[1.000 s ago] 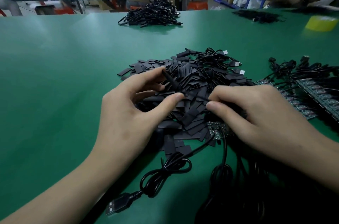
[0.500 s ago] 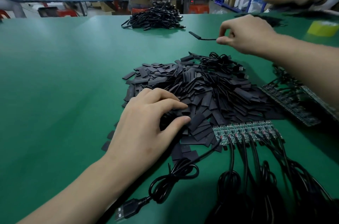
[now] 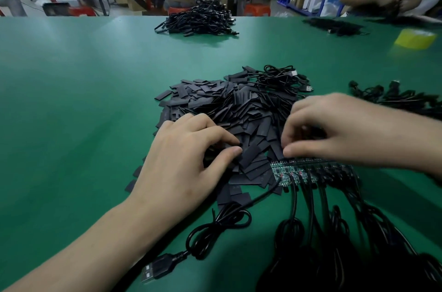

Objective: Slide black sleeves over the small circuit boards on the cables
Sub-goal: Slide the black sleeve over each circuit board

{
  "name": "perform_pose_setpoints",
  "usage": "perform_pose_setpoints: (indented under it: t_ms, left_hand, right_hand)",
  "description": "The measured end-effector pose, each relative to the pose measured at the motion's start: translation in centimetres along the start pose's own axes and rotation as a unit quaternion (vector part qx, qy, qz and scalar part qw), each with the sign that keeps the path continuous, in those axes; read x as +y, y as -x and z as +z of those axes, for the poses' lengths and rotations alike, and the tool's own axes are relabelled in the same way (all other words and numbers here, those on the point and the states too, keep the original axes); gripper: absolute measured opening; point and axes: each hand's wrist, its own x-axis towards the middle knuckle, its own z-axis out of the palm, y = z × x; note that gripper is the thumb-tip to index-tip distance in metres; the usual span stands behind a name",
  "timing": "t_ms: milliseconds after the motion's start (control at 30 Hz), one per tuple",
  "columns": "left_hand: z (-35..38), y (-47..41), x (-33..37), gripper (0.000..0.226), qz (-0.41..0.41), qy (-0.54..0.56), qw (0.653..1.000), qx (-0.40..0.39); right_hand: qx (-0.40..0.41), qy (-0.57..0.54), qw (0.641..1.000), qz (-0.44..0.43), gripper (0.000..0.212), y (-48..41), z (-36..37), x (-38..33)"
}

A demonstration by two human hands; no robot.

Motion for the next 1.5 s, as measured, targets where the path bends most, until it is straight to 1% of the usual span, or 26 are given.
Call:
perform_pose_setpoints:
  t_ms: [100,133,233,267,333,433,500,567,600,667,733,800,967,1067,1200,1333,1400,1467,1500]
  left_hand:
    - [-0.3,0.1,0.6,0.03,0.034,0.0,0.999,-0.027]
    - [-0.3,0.2,0.8,0.034,0.061,0.002,0.997,-0.046]
    - [-0.5,0.4,1.4,0.045,0.151,0.006,0.984,-0.095]
    - [-0.5,0.4,1.5,0.048,0.165,0.014,0.981,-0.105]
    - [-0.5,0.5,1.6,0.051,0.174,0.044,0.976,-0.12]
    - [-0.1,0.8,1.7,0.055,0.143,0.106,0.975,-0.132]
    - [0.0,0.7,1.6,0.055,0.074,0.142,0.983,-0.089]
    - [0.0,0.6,1.5,0.043,-0.015,0.204,0.978,-0.033]
    - [-0.1,0.5,1.5,0.034,-0.049,0.236,0.97,-0.023]
    - [0.0,0.4,1.6,0.021,-0.079,0.27,0.959,-0.038]
    - [0.2,0.4,1.7,0.013,-0.086,0.281,0.954,-0.065]
    - [0.4,0.4,1.7,0.011,-0.093,0.292,0.948,-0.083]
    - [0.3,0.3,1.8,0.011,-0.116,0.367,0.914,-0.129]
    - [0.1,0.2,2.1,0.014,-0.114,0.415,0.892,-0.135]
    - [0.0,0.1,2.1,0.009,-0.128,0.467,0.863,-0.143]
    - [0.1,0.1,2.0,0.009,-0.134,0.491,0.849,-0.141]
    - [0.0,0.1,2.0,0.008,-0.126,0.504,0.843,-0.14]
    - [0.0,0.1,2.2,0.011,-0.114,0.513,0.838,-0.148]
    - [-0.1,0.1,2.2,0.013,-0.113,0.518,0.834,-0.151]
  right_hand:
    - [0.007,0.03,1.0,0.005,0.046,1.0,1.5,0.0]
    - [0.012,0.025,1.0,0.006,0.045,1.1,1.9,0.0]
    - [0.028,0.001,1.0,0.005,0.029,0.8,2.6,0.2]
    - [0.033,-0.023,0.999,0.006,0.025,0.7,2.7,0.2]
    - [0.048,-0.112,0.992,0.02,0.022,0.7,2.9,0.2]
    - [0.07,-0.24,0.968,0.023,0.017,0.8,3.7,0.0]
    - [0.08,-0.298,0.951,0.015,0.015,0.9,4.2,-0.1]
    - [0.102,-0.337,0.936,0.006,0.018,1.1,4.5,-0.4]
    - [0.119,-0.343,0.932,0.004,0.022,1.2,4.7,-0.6]
    - [0.151,-0.33,0.932,-0.002,0.023,1.2,5.0,-1.3]
    - [0.17,-0.319,0.932,-0.012,0.017,1.3,5.3,-1.9]
    - [0.165,-0.318,0.933,-0.015,0.013,1.4,5.3,-2.2]
    - [0.147,-0.277,0.949,-0.023,0.008,1.5,4.8,-2.1]
    - [0.133,-0.324,0.935,-0.046,0.008,1.5,4.5,-2.1]
    - [0.118,-0.396,0.908,-0.071,0.004,1.4,4.5,-2.2]
    - [0.112,-0.437,0.889,-0.085,0.005,1.3,4.6,-2.0]
    - [0.108,-0.455,0.879,-0.091,0.009,1.3,4.6,-2.1]
    - [0.106,-0.475,0.869,-0.09,0.018,1.3,4.7,-2.1]
    - [0.104,-0.482,0.866,-0.086,0.019,1.3,4.6,-2.0]
